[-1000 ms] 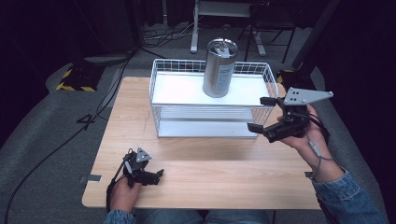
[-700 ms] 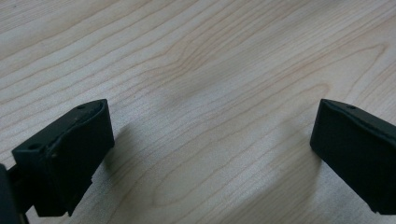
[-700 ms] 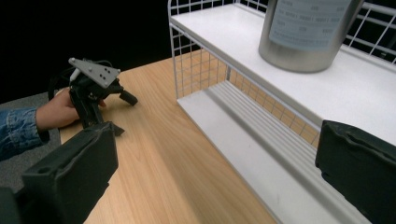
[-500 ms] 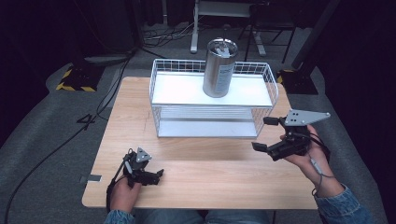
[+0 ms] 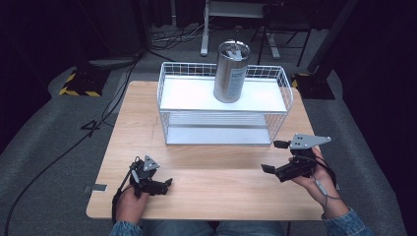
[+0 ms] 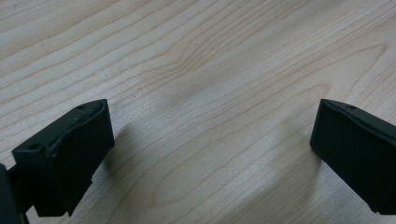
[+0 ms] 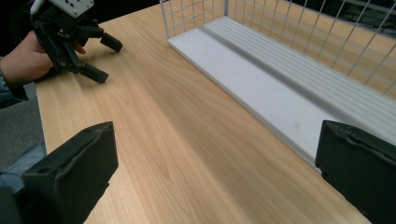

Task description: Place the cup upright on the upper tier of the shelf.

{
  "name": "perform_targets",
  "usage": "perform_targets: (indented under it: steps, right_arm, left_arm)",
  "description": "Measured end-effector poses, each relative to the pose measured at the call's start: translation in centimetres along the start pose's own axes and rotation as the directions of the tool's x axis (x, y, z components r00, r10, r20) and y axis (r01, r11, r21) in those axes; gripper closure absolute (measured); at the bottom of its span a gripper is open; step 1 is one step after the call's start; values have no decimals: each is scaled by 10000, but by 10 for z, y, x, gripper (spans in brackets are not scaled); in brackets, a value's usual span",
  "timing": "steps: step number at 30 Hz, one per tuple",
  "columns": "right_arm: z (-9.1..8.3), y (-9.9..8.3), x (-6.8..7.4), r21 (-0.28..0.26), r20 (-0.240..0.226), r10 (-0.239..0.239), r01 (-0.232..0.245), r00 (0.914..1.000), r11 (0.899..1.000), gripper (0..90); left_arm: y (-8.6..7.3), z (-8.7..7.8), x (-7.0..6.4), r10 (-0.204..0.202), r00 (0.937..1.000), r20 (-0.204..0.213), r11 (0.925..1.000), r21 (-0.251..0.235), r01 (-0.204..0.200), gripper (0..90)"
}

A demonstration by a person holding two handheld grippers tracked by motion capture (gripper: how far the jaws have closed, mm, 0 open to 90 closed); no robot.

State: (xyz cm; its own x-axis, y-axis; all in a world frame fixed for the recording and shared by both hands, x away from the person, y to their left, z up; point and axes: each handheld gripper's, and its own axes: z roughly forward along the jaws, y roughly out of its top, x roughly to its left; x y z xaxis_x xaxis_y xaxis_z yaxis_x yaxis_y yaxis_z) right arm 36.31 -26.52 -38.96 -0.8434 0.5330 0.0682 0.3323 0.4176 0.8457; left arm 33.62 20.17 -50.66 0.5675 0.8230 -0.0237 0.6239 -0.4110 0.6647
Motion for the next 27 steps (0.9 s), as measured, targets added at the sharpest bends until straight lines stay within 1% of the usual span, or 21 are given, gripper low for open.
perform_targets:
  steps: [3,4,5,7,8,9,11,12,13,14,16,17,18,19,20,22,27]
  right_arm:
    - [7,-11,-2,60,-82,194,-193,9998,9998,0]
    - [10,-15,-2,113,-80,245,-244,9997,9996,0]
    - [13,-20,-2,196,-60,295,-294,9995,9994,0]
    - [20,-28,-3,482,102,263,-268,9996,9985,0]
    - [23,-33,-4,584,130,244,-251,9996,9980,0]
    - [26,-37,-4,700,170,249,-260,9995,9972,0]
    - [31,-45,-5,791,124,393,-402,9991,9961,0]
    - [31,-45,-5,791,124,393,-402,9991,9961,0]
    - [36,-52,-7,872,114,469,-478,9988,9950,0]
    - [38,-55,-7,905,110,518,-526,9986,9945,0]
    - [40,-58,-8,943,105,565,-572,9983,9939,0]
    - [43,-64,-8,1052,113,619,-628,9980,9925,0]
    - [43,-64,-8,1052,113,619,-628,9980,9925,0]
    - [47,-69,-8,1144,134,647,-658,9978,9913,0]
    - [47,-69,-8,1144,134,647,-658,9978,9913,0]
    - [51,-76,-8,1294,236,588,-614,9980,9897,0]
    - [58,-86,-5,1529,306,528,-569,9981,9866,3]
  left_arm:
    - [0,0,0,75,10000,-20,10000,6,-75,0]
    - [0,0,0,15,10000,8,10000,-4,-15,0]
    - [0,0,0,45,10000,8,10000,2,-45,0]
    - [0,0,0,46,10000,-8,10000,2,-46,0]
    - [0,0,0,-17,10000,7,10000,1,17,0]
    - [0,0,0,19,10000,7,10000,-2,-19,1]
    - [0,0,0,-17,10000,17,10000,-2,17,0]
    - [0,0,0,-17,10000,17,10000,-2,17,0]
    - [0,0,0,48,10000,-11,10000,1,-48,0]
    - [0,0,0,48,10000,-11,10000,1,-48,0]
    - [0,0,0,47,10000,-11,10000,3,-47,0]
    - [0,0,0,49,10000,-11,10000,1,-49,0]
    - [0,0,0,49,10000,-11,10000,1,-49,0]
    - [0,0,0,48,10000,-9,10000,3,-48,0]
    - [0,0,0,48,10000,-9,10000,3,-48,0]
    - [0,0,0,71,10000,-35,10000,6,-71,0]
    - [0,0,0,49,10000,-12,10000,3,-49,0]
